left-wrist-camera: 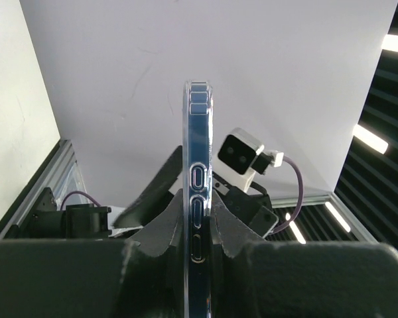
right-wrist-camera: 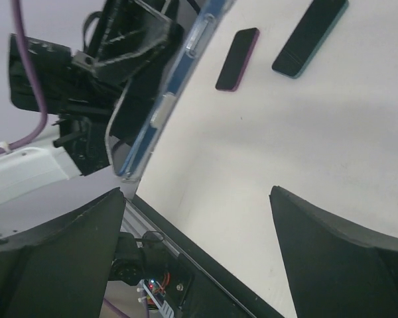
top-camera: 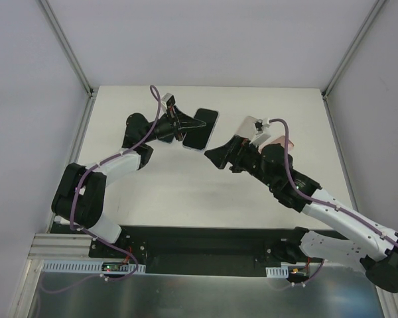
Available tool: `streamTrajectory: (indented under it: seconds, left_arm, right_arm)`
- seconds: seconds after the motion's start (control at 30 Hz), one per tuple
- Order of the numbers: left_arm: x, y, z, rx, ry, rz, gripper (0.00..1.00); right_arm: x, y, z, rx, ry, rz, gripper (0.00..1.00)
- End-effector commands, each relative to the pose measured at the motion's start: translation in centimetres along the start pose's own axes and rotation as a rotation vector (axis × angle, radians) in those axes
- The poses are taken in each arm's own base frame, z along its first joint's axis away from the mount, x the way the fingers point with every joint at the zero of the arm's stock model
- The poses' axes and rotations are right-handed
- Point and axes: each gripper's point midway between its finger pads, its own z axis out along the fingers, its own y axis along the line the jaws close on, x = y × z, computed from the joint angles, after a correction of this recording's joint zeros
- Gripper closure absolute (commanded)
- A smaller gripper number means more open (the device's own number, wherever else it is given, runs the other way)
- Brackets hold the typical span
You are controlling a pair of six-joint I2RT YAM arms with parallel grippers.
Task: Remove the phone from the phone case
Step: Remove the phone case from the phone.
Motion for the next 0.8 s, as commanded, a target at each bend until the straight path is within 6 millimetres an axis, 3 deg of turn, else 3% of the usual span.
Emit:
streamTrajectory:
  seconds: [0.0, 0.23, 0.53, 0.63, 0.77]
  left_arm:
    - [0.7, -3.9, 0.0, 0.095, 0.031, 0.137, 1.00]
    - [0.7, -4.0, 0.0, 0.097, 0.030, 0.140, 1.00]
    - [0.7, -4.1, -0.1, 0.098, 0.029, 0.144, 1.00]
    - [0.7, -4.3, -0.2, 0.100, 0.026, 0.146, 1.00]
    - [0.8, -4.5, -0.3, 0.102, 0.026, 0.141, 1.00]
  right_arm:
    - [-1.6, 0.6, 0.3, 0.036, -0.050, 0.051, 0.07]
    - [-1.5, -0.1, 0.5, 0.080, -0.062, 0.092, 0.12]
    - [-2.2, 3.5, -0.1, -0.025, -0.060, 0.060, 0.12]
    - [-2.3, 3.7, 0.0, -0.033, -0.063, 0.067, 0.12]
    - [-2.0, 3.6, 0.3, -0.048, -0.074, 0.105, 0.29]
